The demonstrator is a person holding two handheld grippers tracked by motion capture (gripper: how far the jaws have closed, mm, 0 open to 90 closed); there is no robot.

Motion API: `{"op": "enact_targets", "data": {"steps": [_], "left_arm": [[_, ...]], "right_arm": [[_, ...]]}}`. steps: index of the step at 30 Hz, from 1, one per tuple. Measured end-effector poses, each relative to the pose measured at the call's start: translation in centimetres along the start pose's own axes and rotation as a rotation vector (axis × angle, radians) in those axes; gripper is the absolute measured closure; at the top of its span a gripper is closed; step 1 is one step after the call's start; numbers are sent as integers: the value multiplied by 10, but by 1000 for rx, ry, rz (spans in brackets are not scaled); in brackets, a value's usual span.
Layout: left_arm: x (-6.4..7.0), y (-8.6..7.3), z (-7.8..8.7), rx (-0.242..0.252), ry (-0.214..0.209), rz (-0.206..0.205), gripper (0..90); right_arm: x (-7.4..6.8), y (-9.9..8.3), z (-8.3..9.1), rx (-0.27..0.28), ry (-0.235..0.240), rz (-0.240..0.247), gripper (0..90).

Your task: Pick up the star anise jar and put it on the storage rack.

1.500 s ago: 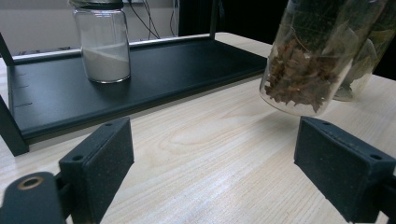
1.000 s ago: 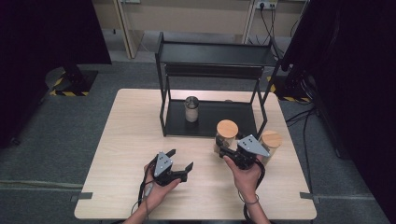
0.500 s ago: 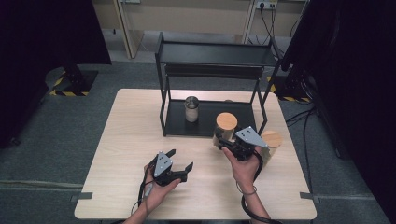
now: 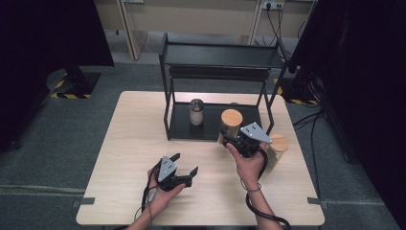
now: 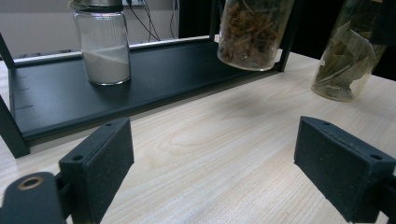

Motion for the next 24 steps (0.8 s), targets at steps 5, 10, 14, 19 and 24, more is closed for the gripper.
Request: {"op": "enact_targets", "data": {"steps": [5,10,14,19,24], "left_arm": [[0,0,0,0,-1,0,118],[0,0,0,2,0,2,117],[0,0,0,2,-1,0,117],[0,0,0,2,-1,0,117],[0,0,0,3,-1,1,118]], "right_arm": [[2,4,-7,-2,-7,-4,253],[4,4,-13,-11,-12,-8,253],[6,5,-18,-16,-20,-12,253],[9,7,-24,-18,-32,-14,253],[12,10,-29,-18,-40,-18,253]]}}
Point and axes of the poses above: each handheld gripper's, and its own axes: z roughly backward along the jaws, y roughly out of its top, x roughly to its right, the point moved 5 cm from there along -z, roughly forward along the jaws, and after that the axes turned 13 degrees about -z, right-handed, at the moved point
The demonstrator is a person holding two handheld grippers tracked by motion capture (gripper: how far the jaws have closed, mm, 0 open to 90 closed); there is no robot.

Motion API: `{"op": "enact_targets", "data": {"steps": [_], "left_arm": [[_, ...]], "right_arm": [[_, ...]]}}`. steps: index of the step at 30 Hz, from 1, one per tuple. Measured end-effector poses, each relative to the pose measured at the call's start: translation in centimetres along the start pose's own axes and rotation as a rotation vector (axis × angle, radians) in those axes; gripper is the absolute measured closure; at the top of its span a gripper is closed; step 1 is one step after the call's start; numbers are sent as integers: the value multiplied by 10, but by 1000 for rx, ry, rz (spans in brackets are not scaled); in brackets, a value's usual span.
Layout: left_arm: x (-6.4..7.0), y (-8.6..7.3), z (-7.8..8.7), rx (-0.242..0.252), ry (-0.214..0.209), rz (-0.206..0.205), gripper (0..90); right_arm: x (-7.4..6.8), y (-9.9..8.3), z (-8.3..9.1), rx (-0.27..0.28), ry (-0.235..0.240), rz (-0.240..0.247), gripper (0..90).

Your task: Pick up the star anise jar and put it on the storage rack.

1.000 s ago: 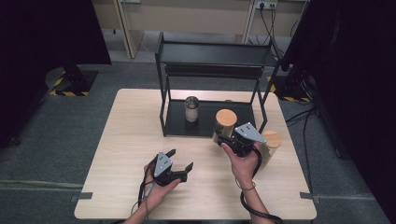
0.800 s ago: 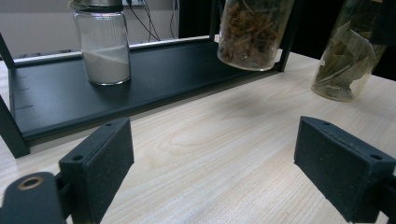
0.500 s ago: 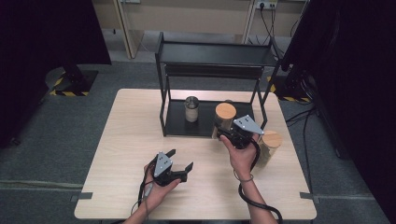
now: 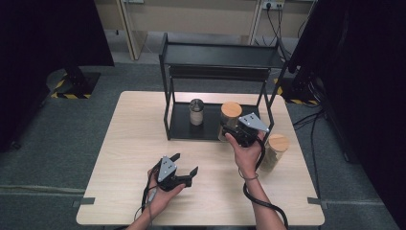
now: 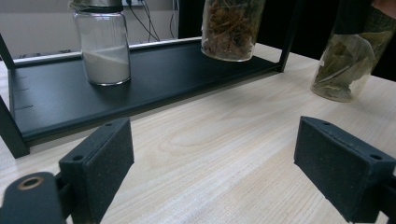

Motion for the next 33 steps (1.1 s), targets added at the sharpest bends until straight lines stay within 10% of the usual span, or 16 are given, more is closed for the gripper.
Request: {"op": "enact_targets", "data": {"steps": [33], "left_arm": [[0,0,0,4,-2,-3,117]], "right_arm": [[11,10,-37,-22,-42,-21,252]]}}
Point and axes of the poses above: each handheld gripper's, and its own axes: z roughly backward along the jaws, y roughly out of its top, x roughly to its right, the point moved 5 cm from there along -z, roughly forward along the jaws, and after that the axes turned 13 degrees about -z, right-handed, at the moved point
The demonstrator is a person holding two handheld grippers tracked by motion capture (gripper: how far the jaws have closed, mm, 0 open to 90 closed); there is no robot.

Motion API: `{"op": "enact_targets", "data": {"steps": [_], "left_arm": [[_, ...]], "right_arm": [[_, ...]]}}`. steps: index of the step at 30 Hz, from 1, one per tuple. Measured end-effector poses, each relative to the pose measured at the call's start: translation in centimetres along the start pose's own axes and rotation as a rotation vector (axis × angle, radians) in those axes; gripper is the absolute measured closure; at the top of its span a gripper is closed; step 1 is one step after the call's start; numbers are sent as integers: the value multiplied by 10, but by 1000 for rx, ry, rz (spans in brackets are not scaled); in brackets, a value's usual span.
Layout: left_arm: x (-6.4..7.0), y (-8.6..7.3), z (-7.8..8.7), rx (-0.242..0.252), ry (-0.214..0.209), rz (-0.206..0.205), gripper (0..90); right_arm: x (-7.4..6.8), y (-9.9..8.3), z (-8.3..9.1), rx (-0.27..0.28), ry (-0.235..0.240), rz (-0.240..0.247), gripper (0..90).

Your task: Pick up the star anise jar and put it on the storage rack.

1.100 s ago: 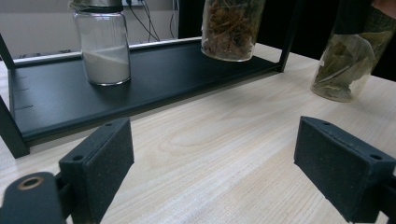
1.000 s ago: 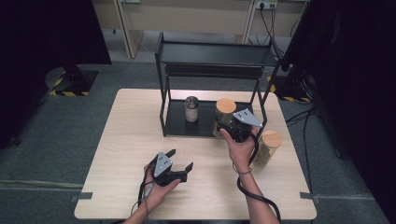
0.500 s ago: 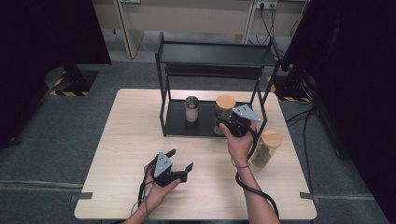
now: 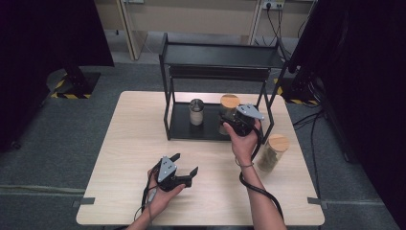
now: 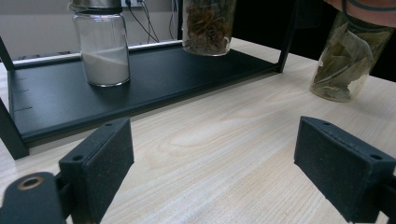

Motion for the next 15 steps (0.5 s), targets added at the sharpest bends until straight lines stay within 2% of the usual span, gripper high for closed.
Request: {"op": "enact_targets", "data": {"steps": [15], "left_arm": [[0,0,0,2,0,1,117]], "right_arm": [[8,1,-18,-18,-28,-10,252]]}}
Point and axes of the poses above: each handheld gripper's, and its own axes: z roughly backward along the jaws, y roughly out of its top, x roughly to its right, the point moved 5 cm from there along -z, roughly forward along the jaws, and after that the axes turned 13 degrees about -z, right-handed, at the moved point
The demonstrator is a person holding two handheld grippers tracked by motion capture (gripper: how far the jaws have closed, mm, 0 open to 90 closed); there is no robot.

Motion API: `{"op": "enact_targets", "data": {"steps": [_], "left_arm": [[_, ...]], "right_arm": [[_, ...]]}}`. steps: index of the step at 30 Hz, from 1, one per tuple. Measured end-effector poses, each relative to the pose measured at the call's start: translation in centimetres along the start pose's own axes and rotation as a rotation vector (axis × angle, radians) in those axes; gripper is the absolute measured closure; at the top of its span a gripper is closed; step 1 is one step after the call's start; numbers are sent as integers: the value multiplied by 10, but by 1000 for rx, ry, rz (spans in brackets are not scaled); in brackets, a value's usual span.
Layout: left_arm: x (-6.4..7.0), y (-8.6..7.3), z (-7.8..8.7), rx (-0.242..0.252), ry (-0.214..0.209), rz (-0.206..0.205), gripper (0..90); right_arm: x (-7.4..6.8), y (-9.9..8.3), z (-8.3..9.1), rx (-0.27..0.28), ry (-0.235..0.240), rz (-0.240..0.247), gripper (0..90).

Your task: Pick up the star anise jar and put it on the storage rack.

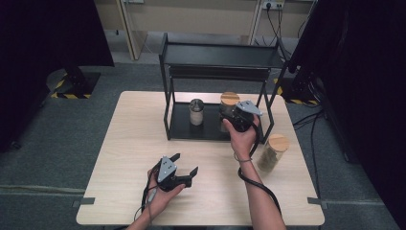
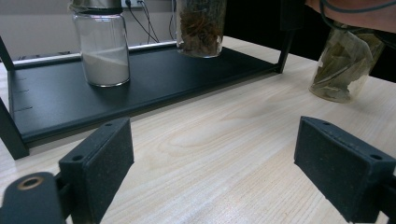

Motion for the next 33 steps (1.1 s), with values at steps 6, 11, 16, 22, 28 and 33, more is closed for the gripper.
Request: {"op": "enact_targets", "data": {"steps": [6,11,16,22,28,33], "left_arm": [[0,0,0,0,0,-1,117],[0,0,0,1,-1,0,117],[0,0,0,1,-1,-3,117],[0,0,0,1,-1,-4,117],[0,0,0,1,0,-4,117],[0,0,0,2,0,-4,117]], "right_arm": [[1,1,-9,-6,-4,-3,253],[3,-2,-17,-16,-13,-9,253],[4,-4,-23,-21,-20,-10,253],[6,-2,-28,-20,-26,-19,253],[5,0,-33,-20,-30,-21,252],[4,0,-37,-24,-29,-22,252]]}}
Point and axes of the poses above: each handheld gripper's, and its own axes: z roughly backward along the jaws, y roughly out of its top, x roughly to its right, the point moved 5 cm from there along -z, roughly forward along the jaws, and after that the axes turned 13 degrees about -z, right-handed, at the moved point
